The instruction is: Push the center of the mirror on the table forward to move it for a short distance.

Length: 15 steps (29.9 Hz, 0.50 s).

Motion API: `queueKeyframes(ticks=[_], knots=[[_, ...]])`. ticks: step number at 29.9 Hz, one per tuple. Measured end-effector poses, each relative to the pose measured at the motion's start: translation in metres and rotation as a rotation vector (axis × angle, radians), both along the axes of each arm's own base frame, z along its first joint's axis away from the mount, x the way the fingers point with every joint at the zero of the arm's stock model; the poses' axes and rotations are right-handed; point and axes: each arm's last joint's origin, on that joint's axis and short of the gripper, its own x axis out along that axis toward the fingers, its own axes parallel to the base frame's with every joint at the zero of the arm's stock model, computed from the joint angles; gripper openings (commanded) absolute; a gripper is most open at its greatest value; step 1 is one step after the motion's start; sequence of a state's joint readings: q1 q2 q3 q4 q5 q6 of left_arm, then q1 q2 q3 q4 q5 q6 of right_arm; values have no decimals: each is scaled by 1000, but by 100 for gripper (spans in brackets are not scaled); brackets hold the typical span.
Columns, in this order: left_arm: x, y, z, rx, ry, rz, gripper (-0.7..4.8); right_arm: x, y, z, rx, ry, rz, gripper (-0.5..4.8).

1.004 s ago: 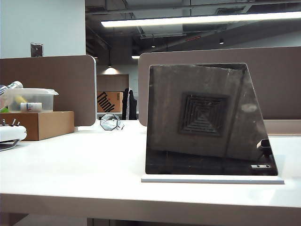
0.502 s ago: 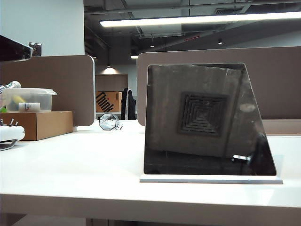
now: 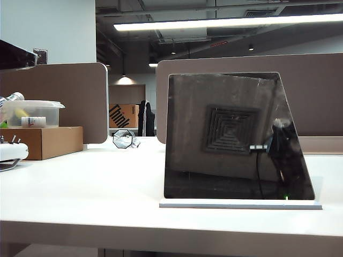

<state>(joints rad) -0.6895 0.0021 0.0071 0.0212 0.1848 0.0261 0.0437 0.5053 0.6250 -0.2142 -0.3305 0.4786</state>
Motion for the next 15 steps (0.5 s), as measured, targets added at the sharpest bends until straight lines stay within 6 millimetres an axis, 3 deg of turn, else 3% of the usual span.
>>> queueKeyframes(ticks=[5,11,15], knots=[[0,0,0,0,0,-3,-5,46,9,0,-90,255,90,-10],[0,0,0,1,1,-4,-5,73,65,-1,-233,313,265,-9],[0,0,0,1,0,-6,-5,79,103,-19,-355,349,264,-10]])
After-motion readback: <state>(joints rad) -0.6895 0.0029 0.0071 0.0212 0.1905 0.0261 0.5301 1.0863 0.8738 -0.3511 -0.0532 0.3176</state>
